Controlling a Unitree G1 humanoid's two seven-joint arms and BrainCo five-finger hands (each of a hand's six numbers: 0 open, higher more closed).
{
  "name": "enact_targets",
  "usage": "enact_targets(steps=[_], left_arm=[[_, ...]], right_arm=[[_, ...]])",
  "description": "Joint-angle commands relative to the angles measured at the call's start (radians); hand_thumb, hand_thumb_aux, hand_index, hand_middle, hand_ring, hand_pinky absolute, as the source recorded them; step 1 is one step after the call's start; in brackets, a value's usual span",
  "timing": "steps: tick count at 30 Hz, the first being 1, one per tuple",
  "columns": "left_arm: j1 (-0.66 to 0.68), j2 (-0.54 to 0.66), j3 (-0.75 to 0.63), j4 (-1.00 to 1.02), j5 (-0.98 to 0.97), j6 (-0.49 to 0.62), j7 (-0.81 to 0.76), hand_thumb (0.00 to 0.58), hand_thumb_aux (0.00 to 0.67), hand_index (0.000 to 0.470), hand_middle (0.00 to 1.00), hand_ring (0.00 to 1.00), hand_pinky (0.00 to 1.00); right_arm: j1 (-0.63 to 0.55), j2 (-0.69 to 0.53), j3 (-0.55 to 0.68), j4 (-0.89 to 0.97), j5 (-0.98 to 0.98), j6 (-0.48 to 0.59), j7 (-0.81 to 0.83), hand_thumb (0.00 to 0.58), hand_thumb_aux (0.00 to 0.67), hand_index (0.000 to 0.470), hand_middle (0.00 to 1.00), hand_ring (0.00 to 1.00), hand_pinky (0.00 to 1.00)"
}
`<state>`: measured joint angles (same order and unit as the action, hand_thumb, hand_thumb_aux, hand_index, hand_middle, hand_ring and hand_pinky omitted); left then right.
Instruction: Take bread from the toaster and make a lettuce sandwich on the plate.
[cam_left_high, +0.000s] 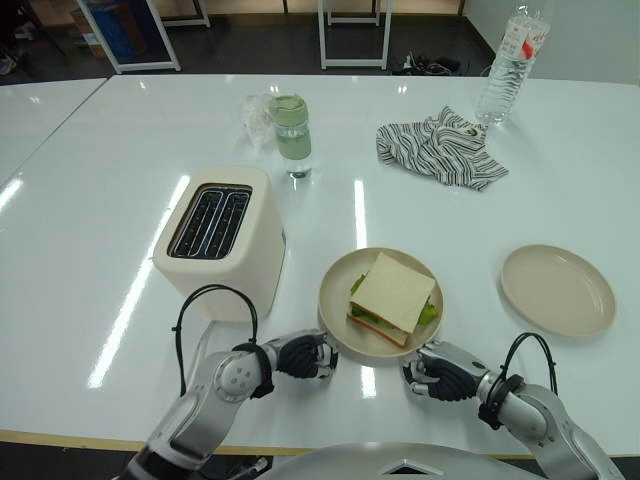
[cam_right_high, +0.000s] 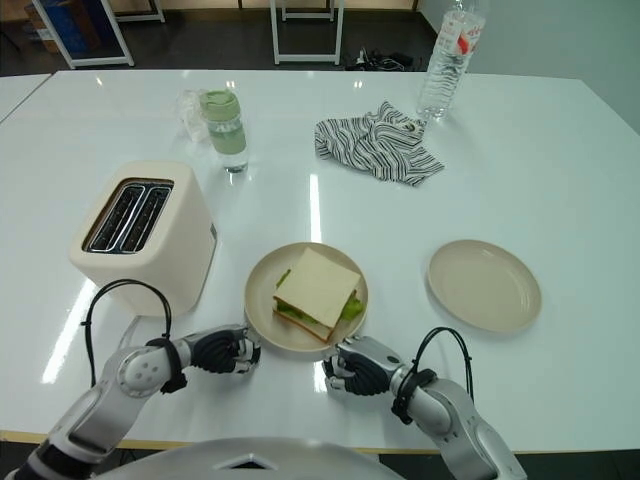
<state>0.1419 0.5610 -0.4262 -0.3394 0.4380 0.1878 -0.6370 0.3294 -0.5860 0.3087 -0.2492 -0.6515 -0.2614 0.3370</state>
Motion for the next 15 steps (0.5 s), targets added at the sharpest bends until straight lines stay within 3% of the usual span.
enact_targets(steps=[1, 6, 15], left_arm=[[-0.086, -0.065, -0.068, 0.216, 0.082, 0.028, 0.056, 0.58, 0.67, 0.47, 1.0, 1.0, 1.0], [-0.273, -0.157, -0.098, 0.443, 0.136, 0.0, 0.141, 0.58, 0.67, 0.47, 1.0, 1.0, 1.0], [-0.522, -0.282, -0.109, 0.795, 0.128, -0.085, 0.218, 0.58, 0.67, 0.47, 1.0, 1.0, 1.0]], right_arm=[[-0.114, 0.02, 0.034, 0.125, -0.136, 0.028, -0.076, 0.58, 0.67, 0.47, 1.0, 1.0, 1.0], [-0.284, 0.031, 0.076, 0.3, -0.263, 0.031, -0.194, 0.58, 0.67, 0.47, 1.0, 1.0, 1.0], [-0.555, 0.079, 0.145, 0.672, -0.284, -0.005, -0.361, 0.58, 0.67, 0.47, 1.0, 1.0, 1.0]])
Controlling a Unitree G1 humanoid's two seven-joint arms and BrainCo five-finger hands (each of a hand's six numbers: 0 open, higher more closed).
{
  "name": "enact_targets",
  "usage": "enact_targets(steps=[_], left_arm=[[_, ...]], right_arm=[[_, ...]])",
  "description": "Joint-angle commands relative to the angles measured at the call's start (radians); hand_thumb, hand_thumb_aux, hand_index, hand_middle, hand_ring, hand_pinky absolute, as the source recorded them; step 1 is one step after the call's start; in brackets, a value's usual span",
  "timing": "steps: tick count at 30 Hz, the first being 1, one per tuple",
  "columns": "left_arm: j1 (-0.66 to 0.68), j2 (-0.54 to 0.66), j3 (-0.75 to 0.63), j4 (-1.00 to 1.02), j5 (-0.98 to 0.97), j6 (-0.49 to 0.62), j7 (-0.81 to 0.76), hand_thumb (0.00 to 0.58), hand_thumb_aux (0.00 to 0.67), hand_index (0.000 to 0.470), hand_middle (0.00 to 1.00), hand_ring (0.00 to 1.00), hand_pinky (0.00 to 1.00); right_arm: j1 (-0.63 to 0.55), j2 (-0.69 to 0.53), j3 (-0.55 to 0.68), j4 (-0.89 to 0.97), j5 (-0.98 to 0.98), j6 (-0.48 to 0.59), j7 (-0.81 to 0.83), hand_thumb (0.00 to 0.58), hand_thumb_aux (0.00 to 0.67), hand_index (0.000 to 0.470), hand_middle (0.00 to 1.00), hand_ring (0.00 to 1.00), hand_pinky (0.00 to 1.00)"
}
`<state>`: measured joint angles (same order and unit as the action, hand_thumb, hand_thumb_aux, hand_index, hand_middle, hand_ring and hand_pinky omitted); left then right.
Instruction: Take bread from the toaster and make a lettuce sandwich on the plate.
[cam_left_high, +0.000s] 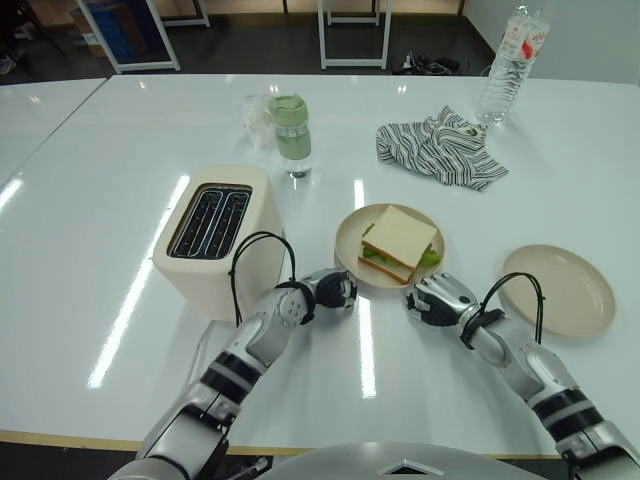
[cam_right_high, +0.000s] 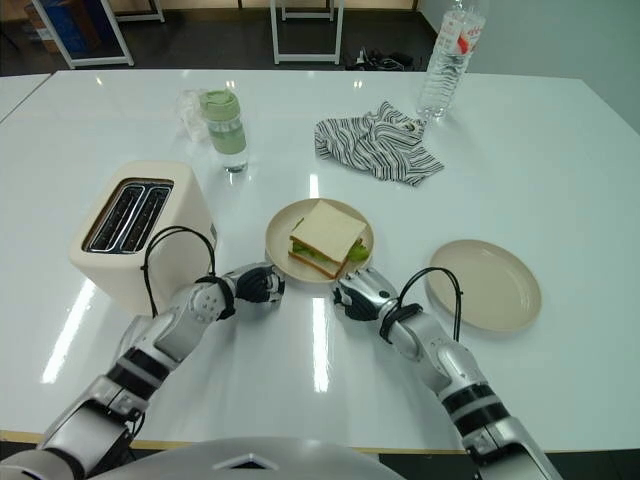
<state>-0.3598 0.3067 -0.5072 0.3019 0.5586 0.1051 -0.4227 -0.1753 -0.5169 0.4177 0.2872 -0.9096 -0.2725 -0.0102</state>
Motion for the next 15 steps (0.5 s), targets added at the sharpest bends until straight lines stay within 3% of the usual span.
enact_targets(steps=[1, 7, 10, 11, 12, 13, 14, 15], left_arm=[[-0.042, -0.041, -0.028, 0.19, 0.006, -0.016, 0.014, 0.58, 0.67, 0.47, 1.0, 1.0, 1.0], [-0.121, -0.092, -0.043, 0.357, 0.006, -0.089, 0.048, 0.58, 0.67, 0.47, 1.0, 1.0, 1.0], [-0.082, -0.066, -0.032, 0.264, -0.009, -0.13, 0.047, 0.58, 0.67, 0.47, 1.0, 1.0, 1.0], [-0.064, -0.053, -0.022, 0.213, -0.024, -0.181, 0.056, 0.58, 0.67, 0.47, 0.85, 0.85, 0.85], [-0.045, -0.048, -0.003, 0.165, -0.057, -0.228, 0.06, 0.572, 0.591, 0.415, 0.44, 0.44, 0.44], [-0.022, -0.038, 0.014, 0.104, -0.095, -0.271, 0.048, 0.568, 0.573, 0.402, 0.34, 0.34, 0.34], [0.016, -0.028, 0.045, 0.012, -0.16, -0.314, 0.029, 0.482, 0.394, 0.276, 0.0, 0.0, 0.0], [0.054, -0.027, 0.086, -0.085, -0.239, -0.368, 0.027, 0.058, 0.034, 0.024, 0.0, 0.0, 0.0]], right_arm=[[-0.071, 0.013, 0.044, 0.166, -0.025, 0.003, -0.027, 0.58, 0.67, 0.47, 1.0, 1.0, 1.0], [-0.116, 0.012, 0.086, 0.235, -0.013, -0.02, -0.051, 0.58, 0.67, 0.47, 1.0, 1.0, 1.0], [-0.056, -0.029, 0.067, 0.127, 0.037, -0.042, -0.012, 0.58, 0.67, 0.47, 1.0, 1.0, 1.0], [-0.011, -0.052, 0.043, 0.056, 0.1, -0.066, 0.022, 0.58, 0.67, 0.47, 1.0, 1.0, 1.0], [0.04, -0.074, 0.01, -0.029, 0.193, -0.094, 0.067, 0.566, 0.565, 0.396, 1.0, 1.0, 1.0], [0.092, -0.094, -0.028, -0.12, 0.304, -0.118, 0.114, 0.545, 0.504, 0.354, 1.0, 1.0, 1.0], [0.141, -0.117, -0.079, -0.218, 0.428, -0.133, 0.159, 0.517, 0.449, 0.315, 1.0, 1.0, 1.0], [0.186, -0.142, -0.138, -0.308, 0.529, -0.139, 0.186, 0.47, 0.378, 0.265, 0.56, 0.56, 0.56]])
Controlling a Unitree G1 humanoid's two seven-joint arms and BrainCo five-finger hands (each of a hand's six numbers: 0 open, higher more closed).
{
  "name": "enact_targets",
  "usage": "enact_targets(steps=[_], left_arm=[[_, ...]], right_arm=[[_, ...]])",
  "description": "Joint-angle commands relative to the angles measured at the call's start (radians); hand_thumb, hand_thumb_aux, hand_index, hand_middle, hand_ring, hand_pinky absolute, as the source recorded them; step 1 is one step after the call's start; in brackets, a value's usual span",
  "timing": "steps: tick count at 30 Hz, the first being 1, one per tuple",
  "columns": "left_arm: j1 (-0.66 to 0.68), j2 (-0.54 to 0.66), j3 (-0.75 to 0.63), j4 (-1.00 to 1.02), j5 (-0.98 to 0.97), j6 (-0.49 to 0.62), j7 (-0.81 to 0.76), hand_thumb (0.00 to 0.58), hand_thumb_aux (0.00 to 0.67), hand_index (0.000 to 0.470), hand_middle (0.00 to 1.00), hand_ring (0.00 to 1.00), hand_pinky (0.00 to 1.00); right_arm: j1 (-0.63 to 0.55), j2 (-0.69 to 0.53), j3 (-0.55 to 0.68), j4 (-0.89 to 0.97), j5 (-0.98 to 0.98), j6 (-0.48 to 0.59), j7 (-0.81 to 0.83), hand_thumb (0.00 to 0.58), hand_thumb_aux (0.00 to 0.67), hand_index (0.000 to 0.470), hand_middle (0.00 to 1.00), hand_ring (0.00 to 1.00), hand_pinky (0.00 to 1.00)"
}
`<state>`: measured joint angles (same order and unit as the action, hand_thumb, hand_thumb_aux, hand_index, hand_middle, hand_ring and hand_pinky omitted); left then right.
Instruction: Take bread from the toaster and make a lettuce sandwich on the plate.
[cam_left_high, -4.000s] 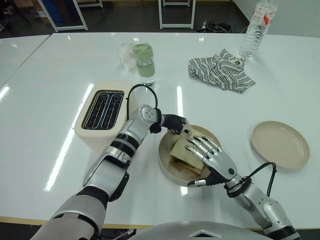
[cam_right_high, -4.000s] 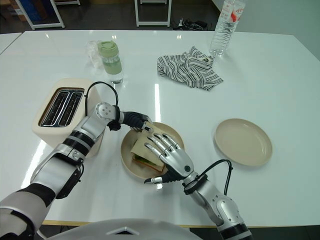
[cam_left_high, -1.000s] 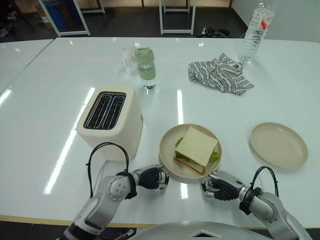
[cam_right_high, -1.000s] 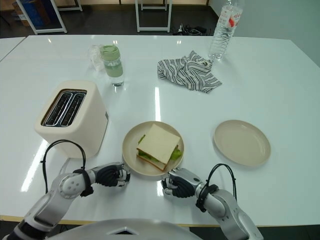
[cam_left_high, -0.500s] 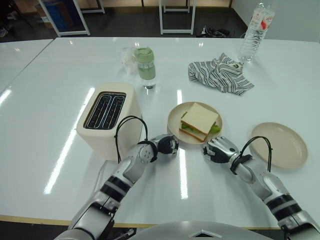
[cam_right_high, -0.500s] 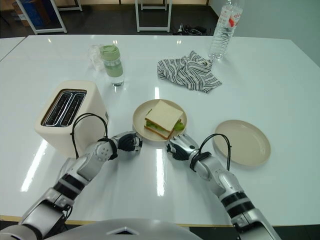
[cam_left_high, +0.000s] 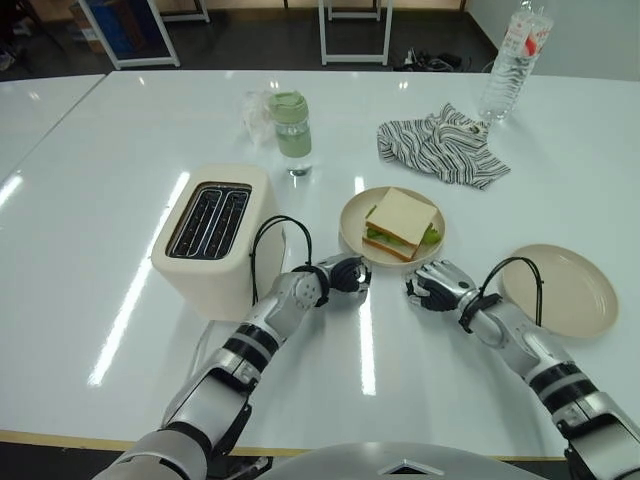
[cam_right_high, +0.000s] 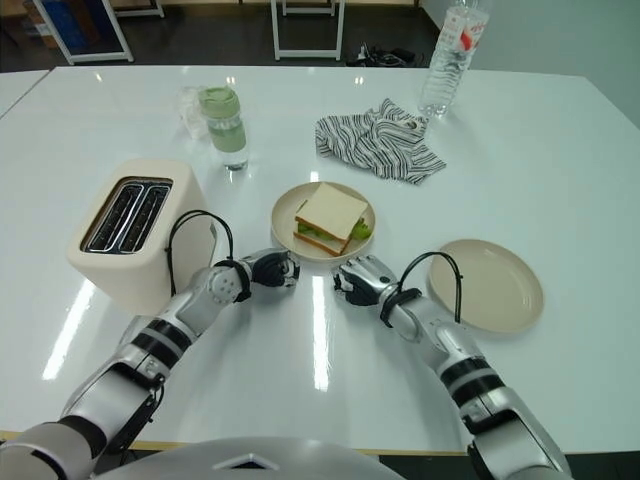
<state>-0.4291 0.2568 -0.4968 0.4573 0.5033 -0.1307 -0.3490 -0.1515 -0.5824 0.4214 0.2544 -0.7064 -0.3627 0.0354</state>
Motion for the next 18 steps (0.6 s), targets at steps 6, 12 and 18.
enact_targets(steps=[6, 12, 18], left_arm=[[0.224, -0.076, 0.274, -0.419, -0.443, -0.239, 0.075, 0.0, 0.0, 0.0, 0.0, 0.0, 0.0], [0.223, -0.223, 0.388, -0.28, -0.427, -0.224, 0.332, 0.0, 0.0, 0.0, 0.0, 0.0, 0.0], [0.184, -0.259, 0.447, -0.167, -0.377, -0.224, 0.485, 0.0, 0.0, 0.0, 0.0, 0.0, 0.0]], right_arm=[[0.277, -0.032, -0.349, -0.474, 0.546, -0.008, 0.133, 0.0, 0.0, 0.0, 0.0, 0.0, 0.0], [0.237, 0.165, -0.339, -0.377, 0.56, 0.077, 0.056, 0.0, 0.0, 0.0, 0.0, 0.0, 0.0], [0.18, 0.37, -0.345, -0.254, 0.547, 0.153, -0.084, 0.0, 0.0, 0.0, 0.0, 0.0, 0.0]])
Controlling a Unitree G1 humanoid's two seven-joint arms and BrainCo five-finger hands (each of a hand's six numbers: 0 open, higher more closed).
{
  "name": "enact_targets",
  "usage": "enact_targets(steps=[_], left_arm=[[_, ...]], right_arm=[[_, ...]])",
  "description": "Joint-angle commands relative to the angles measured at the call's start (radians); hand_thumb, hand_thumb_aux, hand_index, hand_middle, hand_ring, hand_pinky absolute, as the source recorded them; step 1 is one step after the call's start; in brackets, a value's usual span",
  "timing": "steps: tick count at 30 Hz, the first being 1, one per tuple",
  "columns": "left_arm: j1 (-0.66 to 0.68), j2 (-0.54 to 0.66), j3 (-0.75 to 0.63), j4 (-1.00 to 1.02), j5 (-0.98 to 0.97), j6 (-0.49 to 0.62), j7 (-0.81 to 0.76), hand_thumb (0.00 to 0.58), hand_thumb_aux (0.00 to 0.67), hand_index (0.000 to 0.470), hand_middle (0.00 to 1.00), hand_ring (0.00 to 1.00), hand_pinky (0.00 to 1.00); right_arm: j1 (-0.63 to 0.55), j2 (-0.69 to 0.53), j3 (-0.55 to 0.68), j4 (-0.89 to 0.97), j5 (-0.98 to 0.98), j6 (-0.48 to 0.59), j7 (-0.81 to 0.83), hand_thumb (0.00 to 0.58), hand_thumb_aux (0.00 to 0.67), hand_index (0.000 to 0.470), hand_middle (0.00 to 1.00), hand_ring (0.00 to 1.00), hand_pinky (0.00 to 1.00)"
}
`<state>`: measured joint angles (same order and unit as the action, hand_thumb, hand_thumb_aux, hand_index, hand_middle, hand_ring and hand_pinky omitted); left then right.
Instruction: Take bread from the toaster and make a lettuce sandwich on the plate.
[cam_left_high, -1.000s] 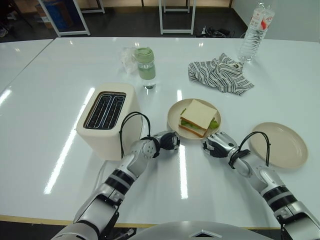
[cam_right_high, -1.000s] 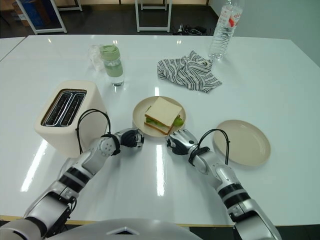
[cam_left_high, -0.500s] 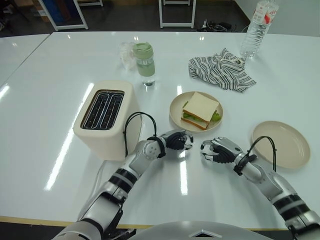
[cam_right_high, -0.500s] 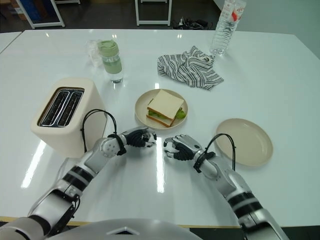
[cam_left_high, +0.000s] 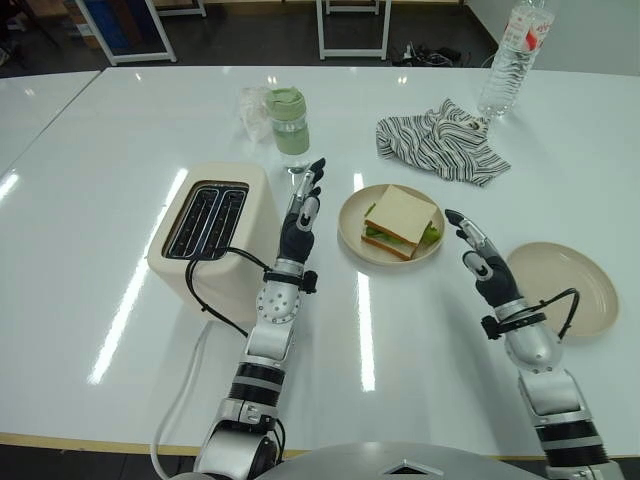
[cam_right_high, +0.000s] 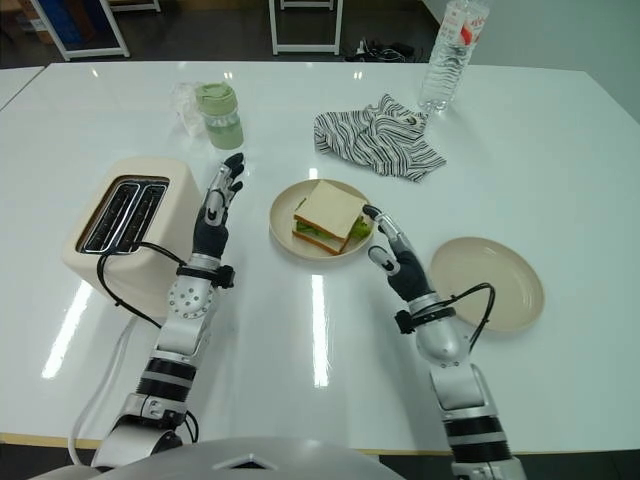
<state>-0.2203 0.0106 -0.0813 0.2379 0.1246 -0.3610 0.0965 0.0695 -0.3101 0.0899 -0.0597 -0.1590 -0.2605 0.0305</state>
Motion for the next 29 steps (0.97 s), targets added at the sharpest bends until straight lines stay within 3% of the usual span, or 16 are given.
enact_targets(steps=[1, 4, 29], left_arm=[[-0.026, -0.018, 0.034, 0.064, -0.003, -0.003, 0.042, 0.0, 0.0, 0.0, 0.0, 0.0, 0.0], [-0.025, -0.034, 0.031, 0.097, -0.003, -0.027, 0.052, 0.0, 0.0, 0.0, 0.0, 0.0, 0.0], [-0.029, -0.047, 0.025, 0.175, 0.005, -0.088, 0.039, 0.0, 0.0, 0.0, 0.0, 0.0, 0.0]], right_arm=[[-0.052, 0.126, -0.023, 0.079, 0.006, 0.064, -0.102, 0.0, 0.0, 0.0, 0.0, 0.0, 0.0], [-0.081, 0.173, -0.044, 0.127, 0.008, 0.105, -0.144, 0.0, 0.0, 0.0, 0.0, 0.0, 0.0], [-0.071, 0.22, -0.102, 0.11, 0.038, 0.057, -0.125, 0.0, 0.0, 0.0, 0.0, 0.0, 0.0]])
